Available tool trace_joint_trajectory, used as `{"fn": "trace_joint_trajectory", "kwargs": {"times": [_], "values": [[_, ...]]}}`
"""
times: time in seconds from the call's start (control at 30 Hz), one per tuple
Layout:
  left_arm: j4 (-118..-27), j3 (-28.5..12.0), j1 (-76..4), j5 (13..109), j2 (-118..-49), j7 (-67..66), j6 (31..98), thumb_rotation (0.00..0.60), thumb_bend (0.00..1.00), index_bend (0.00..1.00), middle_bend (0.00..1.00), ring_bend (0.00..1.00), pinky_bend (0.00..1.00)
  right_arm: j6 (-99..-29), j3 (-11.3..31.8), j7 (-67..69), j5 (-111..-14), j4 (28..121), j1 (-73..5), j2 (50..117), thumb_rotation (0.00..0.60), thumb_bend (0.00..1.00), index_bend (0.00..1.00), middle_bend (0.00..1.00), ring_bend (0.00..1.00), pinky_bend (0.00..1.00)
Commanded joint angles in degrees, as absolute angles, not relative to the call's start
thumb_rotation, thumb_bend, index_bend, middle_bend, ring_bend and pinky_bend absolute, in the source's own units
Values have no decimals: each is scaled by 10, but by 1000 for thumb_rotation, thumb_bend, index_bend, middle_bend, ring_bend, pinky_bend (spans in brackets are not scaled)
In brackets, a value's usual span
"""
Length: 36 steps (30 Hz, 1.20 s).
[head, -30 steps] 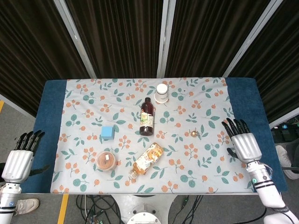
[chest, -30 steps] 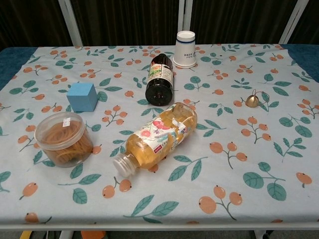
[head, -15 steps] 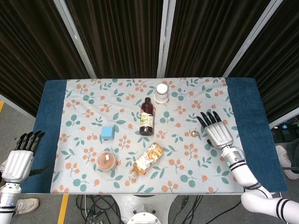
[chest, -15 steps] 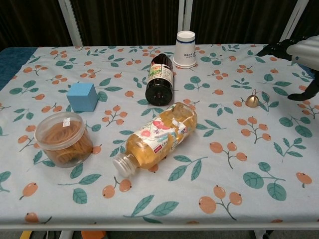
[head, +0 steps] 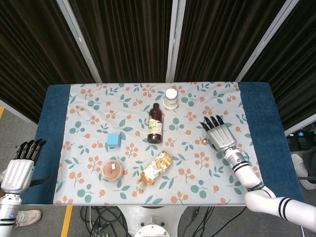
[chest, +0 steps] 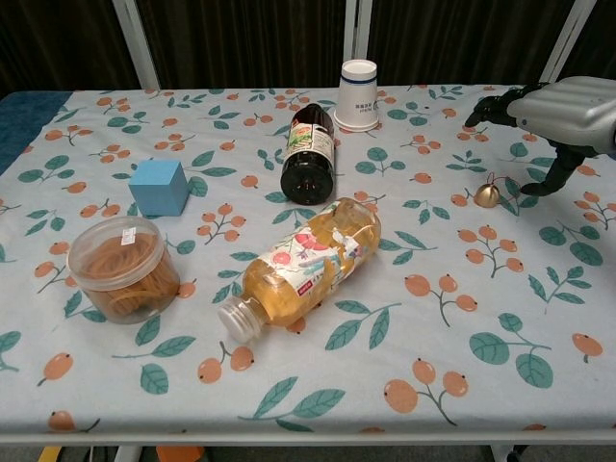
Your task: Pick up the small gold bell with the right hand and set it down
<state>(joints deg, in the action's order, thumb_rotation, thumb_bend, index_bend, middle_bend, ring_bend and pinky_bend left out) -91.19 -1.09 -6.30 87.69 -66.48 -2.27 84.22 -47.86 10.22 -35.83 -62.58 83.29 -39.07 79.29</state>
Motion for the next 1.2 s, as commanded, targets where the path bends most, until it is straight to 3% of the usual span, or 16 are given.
{"fn": "trace_joint_trajectory", "kwargs": {"times": [0.03, 0.23, 1.2], "values": [[-912, -10, -63, 877, -665, -23, 841, 600, 0, 36, 49, 0, 46, -473, 99, -359, -620, 826, -400, 798, 600, 172, 172, 0, 0, 0], [-911, -9, -63, 875, -664, -21, 839, 600, 0, 36, 49, 0, 46, -468, 90, -360, -608, 814, -414, 806, 600, 173, 258, 0, 0, 0], [-909, -7, -64, 869, -665, -15, 830, 600, 0, 36, 49, 0, 46, -471, 64, -331, -596, 786, -443, 824, 600, 223, 426, 0, 0, 0]]}}
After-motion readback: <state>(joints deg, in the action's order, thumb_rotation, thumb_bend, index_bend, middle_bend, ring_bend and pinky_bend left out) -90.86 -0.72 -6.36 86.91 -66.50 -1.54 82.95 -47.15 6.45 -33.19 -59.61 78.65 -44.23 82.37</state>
